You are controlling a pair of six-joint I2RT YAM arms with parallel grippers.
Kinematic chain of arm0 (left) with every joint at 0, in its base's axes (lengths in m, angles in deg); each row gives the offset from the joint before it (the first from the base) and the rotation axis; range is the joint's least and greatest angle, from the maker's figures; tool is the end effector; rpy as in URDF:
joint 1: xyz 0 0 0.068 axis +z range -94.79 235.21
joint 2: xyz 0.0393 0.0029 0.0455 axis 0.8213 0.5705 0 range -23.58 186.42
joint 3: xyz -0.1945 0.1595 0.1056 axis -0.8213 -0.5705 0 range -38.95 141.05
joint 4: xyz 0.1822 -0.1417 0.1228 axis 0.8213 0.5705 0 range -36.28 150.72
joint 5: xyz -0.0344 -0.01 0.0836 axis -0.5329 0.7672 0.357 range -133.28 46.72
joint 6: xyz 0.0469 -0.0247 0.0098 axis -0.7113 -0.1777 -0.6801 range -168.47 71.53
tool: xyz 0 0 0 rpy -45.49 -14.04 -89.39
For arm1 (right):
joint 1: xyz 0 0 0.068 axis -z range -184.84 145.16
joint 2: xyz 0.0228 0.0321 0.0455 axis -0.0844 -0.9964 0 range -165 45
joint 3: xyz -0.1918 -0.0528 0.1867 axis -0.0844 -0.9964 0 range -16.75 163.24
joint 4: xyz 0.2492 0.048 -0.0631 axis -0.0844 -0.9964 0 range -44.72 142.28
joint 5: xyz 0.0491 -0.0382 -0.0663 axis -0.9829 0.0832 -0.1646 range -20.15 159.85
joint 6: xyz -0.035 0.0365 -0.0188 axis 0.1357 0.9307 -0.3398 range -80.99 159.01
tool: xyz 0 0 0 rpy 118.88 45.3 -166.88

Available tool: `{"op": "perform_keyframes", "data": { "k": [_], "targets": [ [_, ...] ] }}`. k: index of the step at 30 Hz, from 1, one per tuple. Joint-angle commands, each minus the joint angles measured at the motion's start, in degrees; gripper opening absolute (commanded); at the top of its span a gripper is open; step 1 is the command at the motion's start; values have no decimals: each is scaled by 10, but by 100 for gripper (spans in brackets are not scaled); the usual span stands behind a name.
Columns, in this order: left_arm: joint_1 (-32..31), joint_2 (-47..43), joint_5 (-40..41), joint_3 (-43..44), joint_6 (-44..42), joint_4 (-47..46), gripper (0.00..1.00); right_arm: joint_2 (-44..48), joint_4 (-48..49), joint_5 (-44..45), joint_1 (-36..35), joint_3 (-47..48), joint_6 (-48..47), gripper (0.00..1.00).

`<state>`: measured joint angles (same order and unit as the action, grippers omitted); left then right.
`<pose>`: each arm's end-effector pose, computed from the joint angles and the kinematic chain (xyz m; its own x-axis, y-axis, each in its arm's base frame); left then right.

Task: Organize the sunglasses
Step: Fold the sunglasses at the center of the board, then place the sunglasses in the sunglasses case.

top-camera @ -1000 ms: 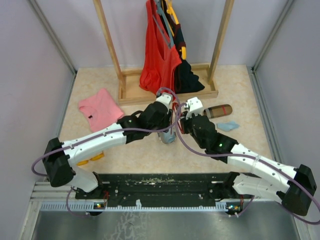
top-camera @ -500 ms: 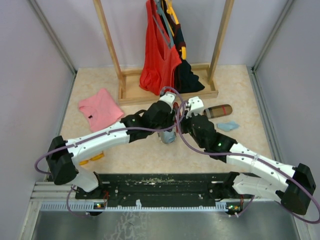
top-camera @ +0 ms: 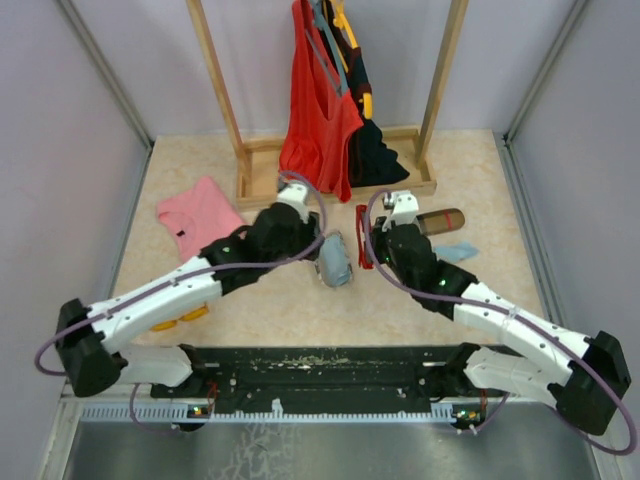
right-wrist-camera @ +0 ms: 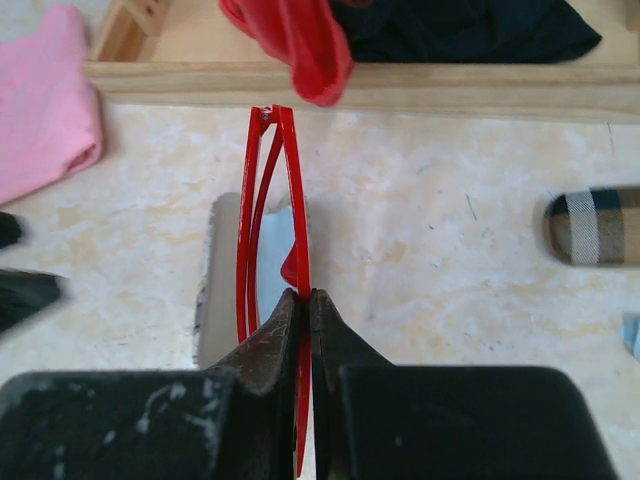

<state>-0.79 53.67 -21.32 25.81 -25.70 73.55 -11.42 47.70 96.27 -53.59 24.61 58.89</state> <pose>0.1813 -0.2450 0.3194 -0.5048 0.1068 -0.8566 0.4305 0.8913 -0.1426 0.1609 0.1594 0.2922 -0.3433 0.0702 -0.9366 -0.2981 0.9375 0.1796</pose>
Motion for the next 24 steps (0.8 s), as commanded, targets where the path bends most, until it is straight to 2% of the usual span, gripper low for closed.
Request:
{"op": "perform_keyframes", "data": {
  "k": [1, 6, 10, 16, 24],
  "targets": [
    [89, -98, -82, -91, 22, -63, 58, -11, -48, -71, 55, 53, 41, 0],
    [160, -141, -164, -167, 36, -116, 61, -68, -100, -169, 84, 114, 51, 0],
    [194, -125, -220, -203, 72, -164, 62, -140, -121, -241, 87, 163, 53, 0],
    [208, -109, -237, -246, 115, -228, 62, -218, -100, -294, 88, 182, 31, 0],
    [209, -80, -250, -290, 158, -289, 62, -289, -88, -305, 88, 205, 25, 0]
  ]
}}
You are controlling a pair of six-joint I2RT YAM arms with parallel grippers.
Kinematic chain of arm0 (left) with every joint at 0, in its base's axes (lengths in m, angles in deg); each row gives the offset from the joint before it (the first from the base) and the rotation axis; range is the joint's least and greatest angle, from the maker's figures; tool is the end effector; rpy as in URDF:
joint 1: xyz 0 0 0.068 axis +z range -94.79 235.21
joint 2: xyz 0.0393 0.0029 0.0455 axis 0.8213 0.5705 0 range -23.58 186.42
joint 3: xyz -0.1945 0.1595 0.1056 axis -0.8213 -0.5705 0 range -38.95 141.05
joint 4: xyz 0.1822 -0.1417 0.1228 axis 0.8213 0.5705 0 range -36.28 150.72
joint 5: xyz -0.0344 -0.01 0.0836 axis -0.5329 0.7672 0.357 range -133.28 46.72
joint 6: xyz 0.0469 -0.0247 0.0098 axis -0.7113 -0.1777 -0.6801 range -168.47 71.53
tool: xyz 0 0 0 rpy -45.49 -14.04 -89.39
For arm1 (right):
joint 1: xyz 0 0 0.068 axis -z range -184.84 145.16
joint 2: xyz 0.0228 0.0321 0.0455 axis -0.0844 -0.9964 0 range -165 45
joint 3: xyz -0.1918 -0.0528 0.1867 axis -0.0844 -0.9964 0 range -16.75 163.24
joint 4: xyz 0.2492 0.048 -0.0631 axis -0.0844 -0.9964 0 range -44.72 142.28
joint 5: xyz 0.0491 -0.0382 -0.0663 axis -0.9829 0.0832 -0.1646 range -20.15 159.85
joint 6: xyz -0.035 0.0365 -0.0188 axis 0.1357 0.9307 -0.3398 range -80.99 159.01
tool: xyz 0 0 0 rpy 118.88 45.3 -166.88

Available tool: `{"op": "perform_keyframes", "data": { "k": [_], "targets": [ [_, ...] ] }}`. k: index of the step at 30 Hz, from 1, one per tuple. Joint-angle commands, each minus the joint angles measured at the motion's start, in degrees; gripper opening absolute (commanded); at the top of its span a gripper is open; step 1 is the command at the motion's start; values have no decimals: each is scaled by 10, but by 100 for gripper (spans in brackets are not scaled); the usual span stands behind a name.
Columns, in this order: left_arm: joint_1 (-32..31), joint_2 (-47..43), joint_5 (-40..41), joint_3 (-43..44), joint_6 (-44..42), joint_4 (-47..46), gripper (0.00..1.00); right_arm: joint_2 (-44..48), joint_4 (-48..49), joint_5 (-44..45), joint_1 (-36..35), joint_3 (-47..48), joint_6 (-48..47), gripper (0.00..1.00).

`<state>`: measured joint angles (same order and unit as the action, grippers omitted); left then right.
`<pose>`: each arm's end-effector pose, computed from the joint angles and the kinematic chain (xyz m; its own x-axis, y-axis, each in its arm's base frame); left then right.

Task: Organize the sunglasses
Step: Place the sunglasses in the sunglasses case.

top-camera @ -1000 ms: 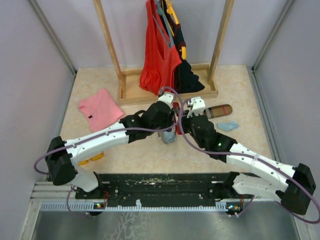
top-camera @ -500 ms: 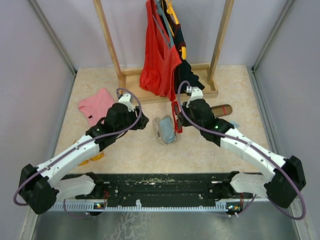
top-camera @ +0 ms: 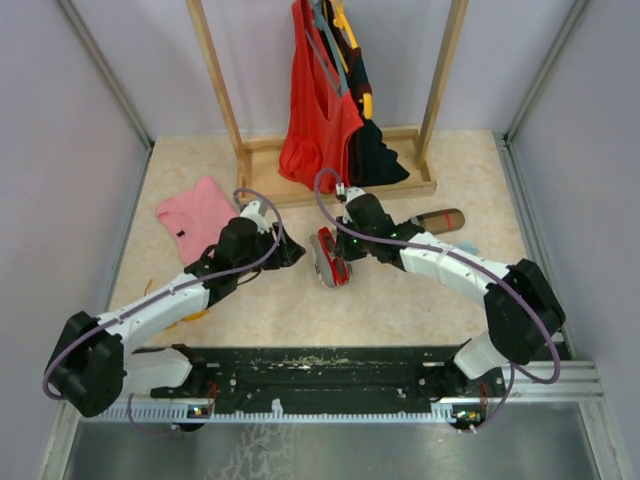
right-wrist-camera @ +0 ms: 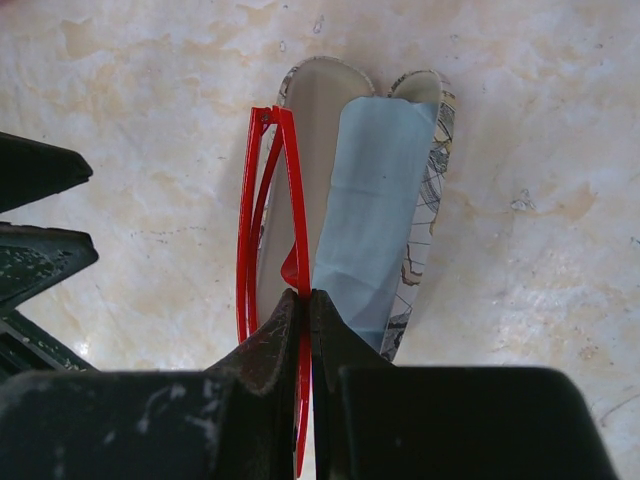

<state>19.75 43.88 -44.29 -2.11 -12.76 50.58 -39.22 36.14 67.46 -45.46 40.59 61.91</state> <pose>0.2094 -0.1499 0.2336 -0.6512 -0.2525 -0.7157 0.2621 0.8102 -0.5243 0.2414 0.2090 0.2442 -0.7391 -0.1219 -0.6625 -0.4192 0.8531 0.3107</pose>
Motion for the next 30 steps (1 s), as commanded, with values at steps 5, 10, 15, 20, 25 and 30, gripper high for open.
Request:
{"op": "perform_keyframes", "data": {
  "k": [5, 10, 15, 20, 25, 30],
  "targets": [
    [4, 39, -19, -6, 34, -66, 62, -44, 14, -17, 6, 70, -1, 0],
    [4, 54, -7, -3, 34, -68, 62, -78, -6, -14, 6, 99, -5, 0],
    [4, 67, -5, -2, 37, -73, 62, -99, -18, -6, 6, 115, -3, 0],
    [4, 81, -17, 1, 39, -79, 62, -127, -21, 5, 8, 119, -1, 0],
    [4, 89, -22, 2, 39, -85, 63, -138, -16, 1, 14, 113, 4, 0],
    [4, 95, -23, 2, 37, -87, 64, -141, -13, 1, 19, 107, 5, 0]
  ]
}}
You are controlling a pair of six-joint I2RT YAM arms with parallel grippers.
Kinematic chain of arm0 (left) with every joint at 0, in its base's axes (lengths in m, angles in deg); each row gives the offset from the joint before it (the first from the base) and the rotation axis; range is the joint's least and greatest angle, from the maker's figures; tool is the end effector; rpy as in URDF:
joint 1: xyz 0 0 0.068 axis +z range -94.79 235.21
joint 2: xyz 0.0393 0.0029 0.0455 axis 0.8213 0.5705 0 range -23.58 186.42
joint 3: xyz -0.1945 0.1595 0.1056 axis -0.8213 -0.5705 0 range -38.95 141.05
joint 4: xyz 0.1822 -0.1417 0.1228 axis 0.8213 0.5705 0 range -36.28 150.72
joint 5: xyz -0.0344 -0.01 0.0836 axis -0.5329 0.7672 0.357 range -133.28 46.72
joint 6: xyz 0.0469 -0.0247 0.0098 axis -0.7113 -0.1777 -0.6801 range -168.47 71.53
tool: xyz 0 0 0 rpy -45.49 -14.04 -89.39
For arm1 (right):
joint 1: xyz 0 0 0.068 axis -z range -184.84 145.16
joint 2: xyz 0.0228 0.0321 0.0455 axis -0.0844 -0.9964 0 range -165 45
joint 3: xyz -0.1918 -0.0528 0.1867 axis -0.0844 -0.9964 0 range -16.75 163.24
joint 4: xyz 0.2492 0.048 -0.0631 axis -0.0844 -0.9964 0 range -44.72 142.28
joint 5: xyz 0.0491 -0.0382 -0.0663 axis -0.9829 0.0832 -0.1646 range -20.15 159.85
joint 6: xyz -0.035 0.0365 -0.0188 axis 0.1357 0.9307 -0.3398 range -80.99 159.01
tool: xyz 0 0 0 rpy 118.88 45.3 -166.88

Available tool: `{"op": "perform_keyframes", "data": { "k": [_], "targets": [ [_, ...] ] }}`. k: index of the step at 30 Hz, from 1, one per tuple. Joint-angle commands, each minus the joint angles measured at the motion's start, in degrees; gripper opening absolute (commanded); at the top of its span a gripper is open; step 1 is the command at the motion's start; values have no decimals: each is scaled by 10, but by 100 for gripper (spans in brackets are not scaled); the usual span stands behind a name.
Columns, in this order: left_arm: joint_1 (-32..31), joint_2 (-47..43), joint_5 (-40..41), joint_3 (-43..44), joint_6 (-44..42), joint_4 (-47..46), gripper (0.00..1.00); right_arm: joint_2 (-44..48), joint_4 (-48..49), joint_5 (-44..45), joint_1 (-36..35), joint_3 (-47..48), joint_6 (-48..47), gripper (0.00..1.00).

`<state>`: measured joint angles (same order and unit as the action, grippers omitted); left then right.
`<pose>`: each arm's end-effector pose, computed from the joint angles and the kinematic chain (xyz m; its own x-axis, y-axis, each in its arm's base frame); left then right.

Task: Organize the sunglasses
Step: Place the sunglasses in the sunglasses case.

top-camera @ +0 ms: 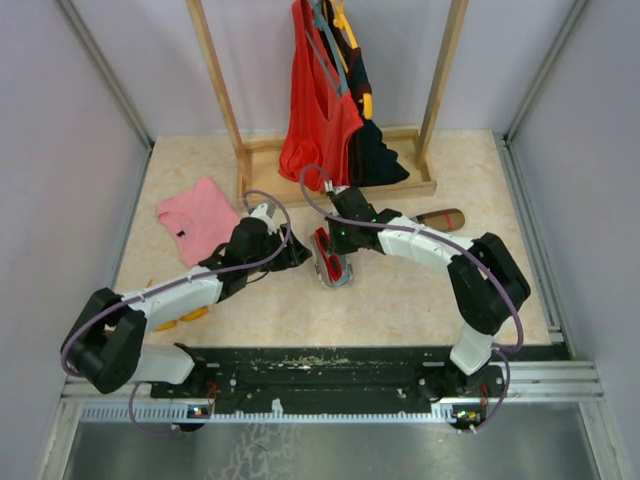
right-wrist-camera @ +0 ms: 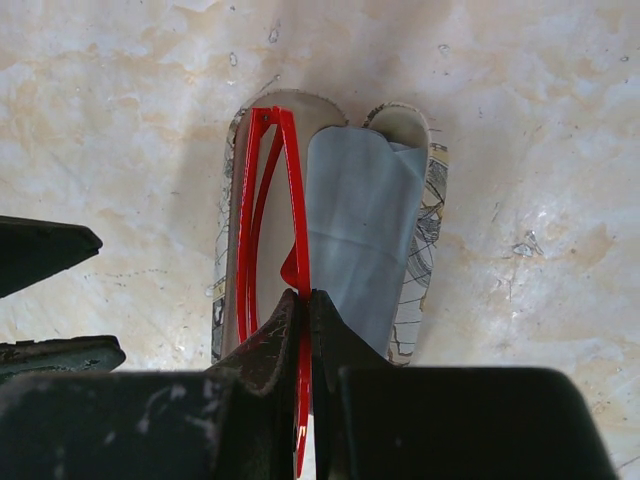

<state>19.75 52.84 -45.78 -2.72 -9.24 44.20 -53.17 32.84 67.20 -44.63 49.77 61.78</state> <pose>0.2257 -0.1627 0.2020 -0.7078 -0.2714 -0.6522 0.2100 0.8006 -0.5611 0.2805 0.2358 0.2121 -0.8073 -0.1694 -0.5653 -0.3788 0.8833 0.2763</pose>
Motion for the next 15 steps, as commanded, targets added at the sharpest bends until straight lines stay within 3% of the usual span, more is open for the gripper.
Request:
{"op": "perform_keyframes", "data": {
  "k": [1, 15],
  "targets": [
    [4, 7, -8, 7, 2, -24, 64, -1, 20, 5, 12, 14, 6, 0],
    [4, 30, -18, 17, 2, -29, 64, -16, 34, 0, 22, -2, 5, 0]
  ]
}}
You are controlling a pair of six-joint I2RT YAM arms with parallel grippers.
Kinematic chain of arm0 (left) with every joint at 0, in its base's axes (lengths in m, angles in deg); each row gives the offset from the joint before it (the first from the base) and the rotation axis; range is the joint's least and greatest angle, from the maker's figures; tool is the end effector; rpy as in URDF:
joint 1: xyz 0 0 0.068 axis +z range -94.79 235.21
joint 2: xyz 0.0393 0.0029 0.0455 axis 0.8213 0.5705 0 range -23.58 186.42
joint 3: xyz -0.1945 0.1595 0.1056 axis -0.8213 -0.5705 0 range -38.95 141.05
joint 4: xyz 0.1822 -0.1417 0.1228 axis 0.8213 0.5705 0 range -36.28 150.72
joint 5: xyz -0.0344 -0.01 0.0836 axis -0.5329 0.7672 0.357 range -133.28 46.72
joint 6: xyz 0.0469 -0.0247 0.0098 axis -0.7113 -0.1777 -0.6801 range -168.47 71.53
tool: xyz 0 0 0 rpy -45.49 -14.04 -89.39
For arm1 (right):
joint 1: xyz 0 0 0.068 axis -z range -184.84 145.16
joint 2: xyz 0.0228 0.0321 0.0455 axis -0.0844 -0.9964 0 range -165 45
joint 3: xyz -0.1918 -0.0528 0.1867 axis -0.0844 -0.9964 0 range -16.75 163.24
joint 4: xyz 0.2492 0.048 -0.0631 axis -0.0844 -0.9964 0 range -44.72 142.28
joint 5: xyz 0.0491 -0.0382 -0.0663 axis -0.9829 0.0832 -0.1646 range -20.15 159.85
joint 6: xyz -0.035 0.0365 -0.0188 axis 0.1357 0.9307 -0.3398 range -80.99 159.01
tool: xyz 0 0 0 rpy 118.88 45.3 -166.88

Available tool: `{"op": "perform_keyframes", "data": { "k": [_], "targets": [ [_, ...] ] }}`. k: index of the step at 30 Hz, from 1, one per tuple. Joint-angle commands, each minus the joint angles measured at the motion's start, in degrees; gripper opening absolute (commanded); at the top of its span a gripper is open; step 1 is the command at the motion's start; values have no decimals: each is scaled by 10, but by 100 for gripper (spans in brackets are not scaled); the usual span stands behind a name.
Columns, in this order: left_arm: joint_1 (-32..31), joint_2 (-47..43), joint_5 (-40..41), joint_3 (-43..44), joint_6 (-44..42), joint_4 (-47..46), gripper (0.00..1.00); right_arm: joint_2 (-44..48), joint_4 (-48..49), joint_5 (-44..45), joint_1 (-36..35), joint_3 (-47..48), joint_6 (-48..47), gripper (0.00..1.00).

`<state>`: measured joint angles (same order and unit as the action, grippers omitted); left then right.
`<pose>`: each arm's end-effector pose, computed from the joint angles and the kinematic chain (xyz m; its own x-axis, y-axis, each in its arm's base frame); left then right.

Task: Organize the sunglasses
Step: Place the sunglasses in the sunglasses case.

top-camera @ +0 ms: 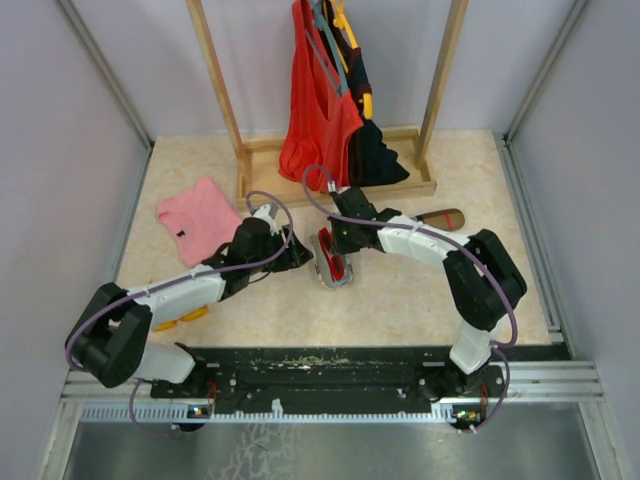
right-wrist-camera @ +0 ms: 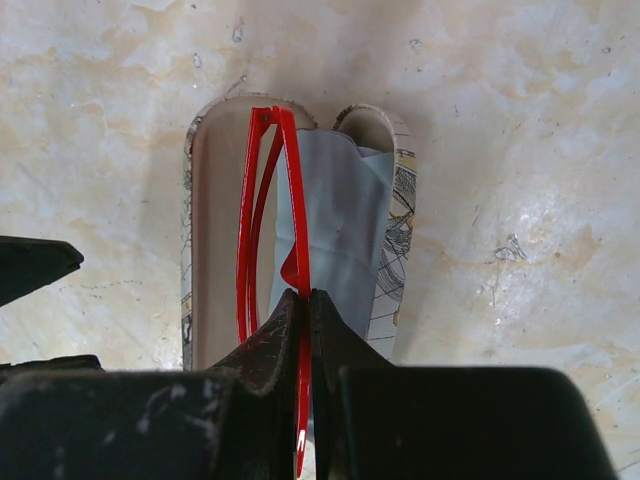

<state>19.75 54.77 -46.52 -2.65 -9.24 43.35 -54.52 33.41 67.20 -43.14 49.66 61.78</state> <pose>0.2286 -0.1653 0.1950 -0.7225 -0.2604 -0.6405 0.2086 0.8010 -0.5611 0.2887 0.2301 0.2040 -0.8183 -0.1537 -0.5539 -0.3523 0.8955 0.2720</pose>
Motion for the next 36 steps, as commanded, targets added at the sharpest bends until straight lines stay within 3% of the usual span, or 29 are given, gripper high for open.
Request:
{"op": "perform_keyframes", "data": {
  "k": [1, 23, 30, 36],
  "targets": [
    [4, 12, -13, 18, 2, -20, 64, -4, 30, 0, 9, -3, 6, 0],
    [4, 41, -29, 53, -7, -16, 72, 28, 93, 5, 37, -102, 41, 0],
    [4, 66, -61, 70, 0, -28, 80, 44, 124, -5, 49, -136, 53, 11],
    [3, 91, -93, 78, 8, -51, 81, 73, 136, -14, 57, -151, 58, 17]
  ]
}}
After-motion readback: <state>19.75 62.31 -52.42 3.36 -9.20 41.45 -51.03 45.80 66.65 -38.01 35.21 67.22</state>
